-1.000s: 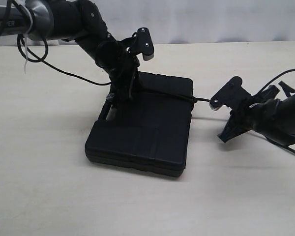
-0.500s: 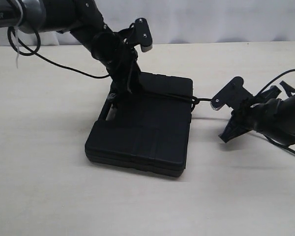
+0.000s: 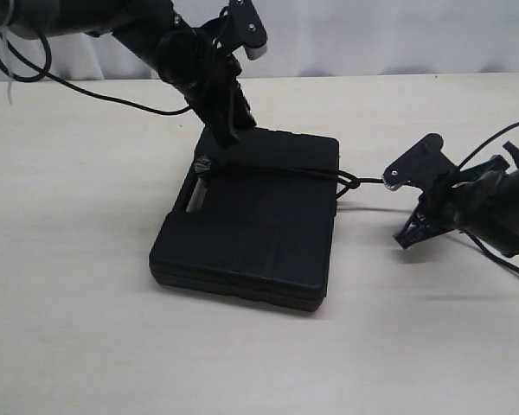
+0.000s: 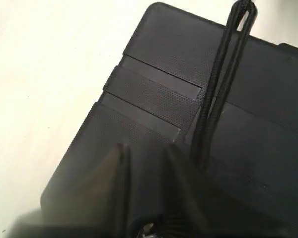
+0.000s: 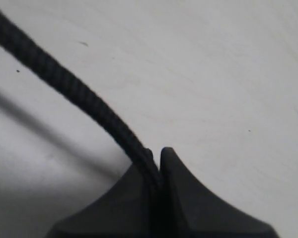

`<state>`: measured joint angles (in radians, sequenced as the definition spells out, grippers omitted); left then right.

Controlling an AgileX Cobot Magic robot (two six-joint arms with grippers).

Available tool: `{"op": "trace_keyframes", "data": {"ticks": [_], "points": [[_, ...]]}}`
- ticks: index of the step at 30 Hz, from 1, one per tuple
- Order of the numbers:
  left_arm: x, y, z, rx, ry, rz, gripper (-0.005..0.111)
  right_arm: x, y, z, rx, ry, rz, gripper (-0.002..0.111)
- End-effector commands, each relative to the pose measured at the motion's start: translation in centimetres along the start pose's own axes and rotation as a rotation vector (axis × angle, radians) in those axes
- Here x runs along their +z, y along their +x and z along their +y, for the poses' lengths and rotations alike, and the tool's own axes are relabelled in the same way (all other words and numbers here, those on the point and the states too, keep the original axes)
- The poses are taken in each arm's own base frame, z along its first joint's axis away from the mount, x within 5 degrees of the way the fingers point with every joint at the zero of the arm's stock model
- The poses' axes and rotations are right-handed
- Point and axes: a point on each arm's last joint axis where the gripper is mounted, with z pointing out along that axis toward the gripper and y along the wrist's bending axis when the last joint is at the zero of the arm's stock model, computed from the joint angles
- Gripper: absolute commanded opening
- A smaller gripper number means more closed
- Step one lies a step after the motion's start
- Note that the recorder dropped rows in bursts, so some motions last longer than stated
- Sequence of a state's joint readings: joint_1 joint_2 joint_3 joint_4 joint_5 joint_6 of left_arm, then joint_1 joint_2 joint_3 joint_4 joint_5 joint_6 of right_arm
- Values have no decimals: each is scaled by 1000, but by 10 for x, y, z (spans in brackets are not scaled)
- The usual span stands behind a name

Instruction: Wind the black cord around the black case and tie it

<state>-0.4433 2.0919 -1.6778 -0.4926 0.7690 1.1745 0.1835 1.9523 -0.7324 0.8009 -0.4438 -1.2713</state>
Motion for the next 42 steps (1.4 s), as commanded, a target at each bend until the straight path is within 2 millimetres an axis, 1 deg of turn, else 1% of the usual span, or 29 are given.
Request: {"op": "trace_keyframes", "data": {"ticks": [1, 2, 3, 4, 5, 6, 7, 8, 9, 11, 13, 15, 16, 18, 21, 25, 30, 32, 34, 39, 42], "points": [[3, -5, -3, -51, 42, -70, 4, -6, 0, -14, 81, 94, 16, 4], [7, -7, -7, -42, 88, -112, 4, -7, -1, -13, 80, 80, 11, 4], [18, -8, -15, 40, 168, -160, 6, -12, -6, -12, 65, 37, -14, 4], [21, -7, -19, 102, 205, -164, 10, -13, -7, -12, 64, 25, -20, 4], [21, -8, -25, 160, 243, -161, 21, -15, -9, -12, 68, 14, -32, 4], [21, -8, -25, 159, 245, -163, 28, -15, -9, -12, 68, 14, -33, 4], [25, -9, -25, 157, 228, -164, 39, -14, -9, -12, 68, 15, -34, 4], [29, -9, -25, 155, 213, -162, 43, -14, -9, -12, 68, 15, -34, 4], [40, -7, -27, 153, 211, -151, 47, -14, -9, -12, 68, 13, -34, 4], [57, -2, -34, 224, 243, -137, 47, -14, -9, -12, 70, 12, -33, 4], [64, -2, -31, 244, 175, -133, 45, -14, -9, -12, 70, 12, -33, 4], [67, -1, -23, 185, 89, -110, 33, -14, -9, -12, 70, 12, -33, 4], [70, 4, -21, 183, 79, -76, 24, -14, -9, -12, 70, 12, -33, 4], [78, 17, -23, 264, 116, 17, 11, -14, -9, -12, 70, 14, -34, 4], [80, 22, -24, 291, 132, 51, 0, -14, -9, -13, 70, 19, -35, 4], [76, 24, -19, 246, 108, 65, 0, -16, -11, -18, 126, 69, -50, 4], [73, 39, -6, 187, 38, 171, 0, -26, -16, -28, 202, 107, -67, 4], [71, 44, -1, 169, 28, 184, 0, -30, -17, -30, 224, 112, -76, 4], [70, 45, -1, 163, 35, 188, 0, -30, -16, -30, 237, 111, -72, 4], [69, 47, -1, 162, 48, 197, 0, -19, -8, -21, 213, 90, -25, 4], [70, 46, 1, 139, 24, 188, 0, -10, -2, -14, 160, 75, 5, 4]]}}
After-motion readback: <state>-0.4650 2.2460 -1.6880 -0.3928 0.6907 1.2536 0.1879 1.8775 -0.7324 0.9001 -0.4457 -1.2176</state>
